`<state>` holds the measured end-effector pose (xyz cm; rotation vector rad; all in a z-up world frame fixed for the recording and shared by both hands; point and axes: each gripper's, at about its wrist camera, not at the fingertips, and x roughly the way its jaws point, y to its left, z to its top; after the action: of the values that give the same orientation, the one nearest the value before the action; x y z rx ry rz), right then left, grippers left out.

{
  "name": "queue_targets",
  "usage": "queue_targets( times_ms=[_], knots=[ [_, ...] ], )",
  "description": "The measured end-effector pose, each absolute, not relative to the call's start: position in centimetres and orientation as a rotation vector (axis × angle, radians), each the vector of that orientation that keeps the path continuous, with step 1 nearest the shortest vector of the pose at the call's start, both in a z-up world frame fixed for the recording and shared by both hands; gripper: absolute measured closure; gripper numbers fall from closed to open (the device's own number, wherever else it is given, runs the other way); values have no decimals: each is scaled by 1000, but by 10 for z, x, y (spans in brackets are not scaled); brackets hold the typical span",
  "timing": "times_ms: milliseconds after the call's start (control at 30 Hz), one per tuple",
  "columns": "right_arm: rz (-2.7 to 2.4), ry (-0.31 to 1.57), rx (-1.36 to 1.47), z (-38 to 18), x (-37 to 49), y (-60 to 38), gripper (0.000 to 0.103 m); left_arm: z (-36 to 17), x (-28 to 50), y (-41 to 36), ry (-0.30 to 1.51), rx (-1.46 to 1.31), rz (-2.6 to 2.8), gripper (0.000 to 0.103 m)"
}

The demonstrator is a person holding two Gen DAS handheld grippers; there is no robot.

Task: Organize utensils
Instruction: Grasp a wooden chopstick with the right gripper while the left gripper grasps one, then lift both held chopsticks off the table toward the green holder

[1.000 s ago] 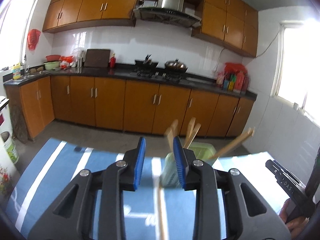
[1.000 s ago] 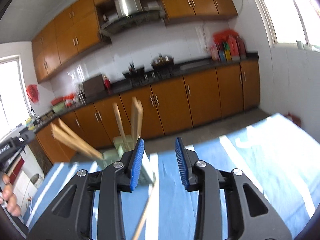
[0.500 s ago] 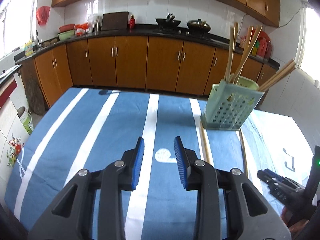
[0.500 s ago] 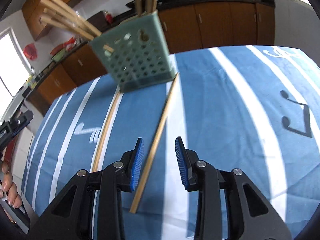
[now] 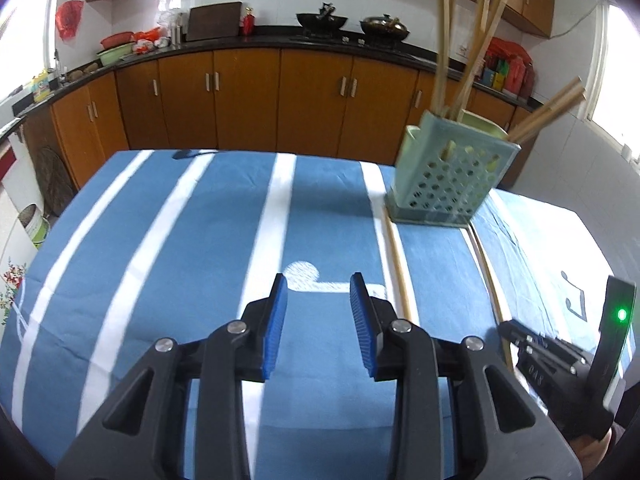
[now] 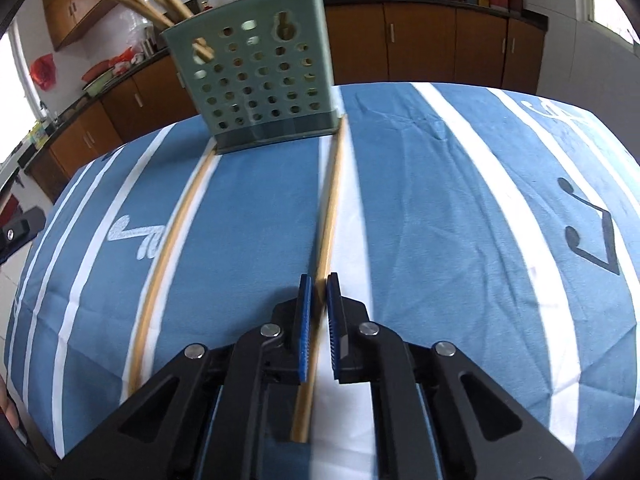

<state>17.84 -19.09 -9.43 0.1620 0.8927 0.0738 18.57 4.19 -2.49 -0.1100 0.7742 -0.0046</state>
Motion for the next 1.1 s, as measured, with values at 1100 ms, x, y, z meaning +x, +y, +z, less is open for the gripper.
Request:
queue_targets(
  times_ms=[1100],
  knots=[
    [-42, 875, 189, -97, 185, -278, 96, -95, 215, -11, 920, -39, -11, 95]
  ],
)
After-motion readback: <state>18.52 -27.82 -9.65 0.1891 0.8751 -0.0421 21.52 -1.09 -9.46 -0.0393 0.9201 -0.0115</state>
